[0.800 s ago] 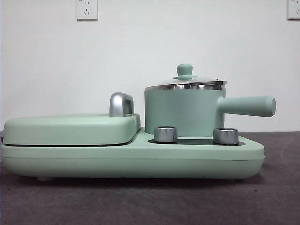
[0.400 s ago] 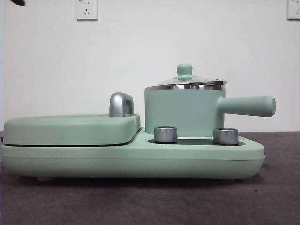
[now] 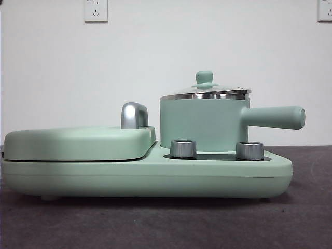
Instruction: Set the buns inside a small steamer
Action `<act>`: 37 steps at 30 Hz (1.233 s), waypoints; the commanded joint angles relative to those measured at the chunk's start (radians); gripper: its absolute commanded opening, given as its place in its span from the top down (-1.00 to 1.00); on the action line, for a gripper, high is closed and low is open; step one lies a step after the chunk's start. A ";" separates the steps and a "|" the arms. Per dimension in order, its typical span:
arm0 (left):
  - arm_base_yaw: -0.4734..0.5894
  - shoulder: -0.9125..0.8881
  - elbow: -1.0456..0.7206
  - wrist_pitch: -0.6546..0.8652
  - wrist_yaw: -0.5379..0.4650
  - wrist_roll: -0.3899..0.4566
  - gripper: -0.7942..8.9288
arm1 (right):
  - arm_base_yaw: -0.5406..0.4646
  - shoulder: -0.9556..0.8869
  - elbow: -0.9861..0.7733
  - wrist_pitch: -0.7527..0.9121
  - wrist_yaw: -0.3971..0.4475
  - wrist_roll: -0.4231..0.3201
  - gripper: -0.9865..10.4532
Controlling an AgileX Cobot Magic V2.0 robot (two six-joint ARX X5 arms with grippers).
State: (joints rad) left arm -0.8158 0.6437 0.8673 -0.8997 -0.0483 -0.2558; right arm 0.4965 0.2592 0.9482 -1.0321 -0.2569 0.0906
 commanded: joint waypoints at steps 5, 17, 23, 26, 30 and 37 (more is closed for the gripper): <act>-0.007 -0.034 0.010 0.010 -0.002 -0.003 0.79 | 0.005 -0.001 0.008 0.010 -0.005 -0.001 0.78; 0.099 -0.233 -0.209 0.281 0.003 0.008 0.79 | 0.005 -0.001 0.008 0.010 -0.005 -0.001 0.78; 0.412 -0.474 -0.567 0.643 -0.005 0.166 0.79 | 0.005 -0.001 0.008 0.011 -0.005 -0.001 0.78; 0.544 -0.554 -0.684 0.703 -0.006 0.165 0.79 | 0.005 -0.001 0.008 0.011 -0.005 -0.001 0.78; 0.641 -0.620 -0.768 0.698 -0.006 0.167 0.79 | 0.005 0.000 0.008 0.011 -0.005 -0.001 0.78; 0.706 -0.640 -0.832 0.699 -0.006 0.177 0.79 | 0.005 -0.001 0.008 0.011 -0.005 -0.001 0.78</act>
State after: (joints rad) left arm -0.1123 0.0059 0.0441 -0.2054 -0.0540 -0.0925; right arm 0.4965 0.2592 0.9474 -1.0317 -0.2600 0.0906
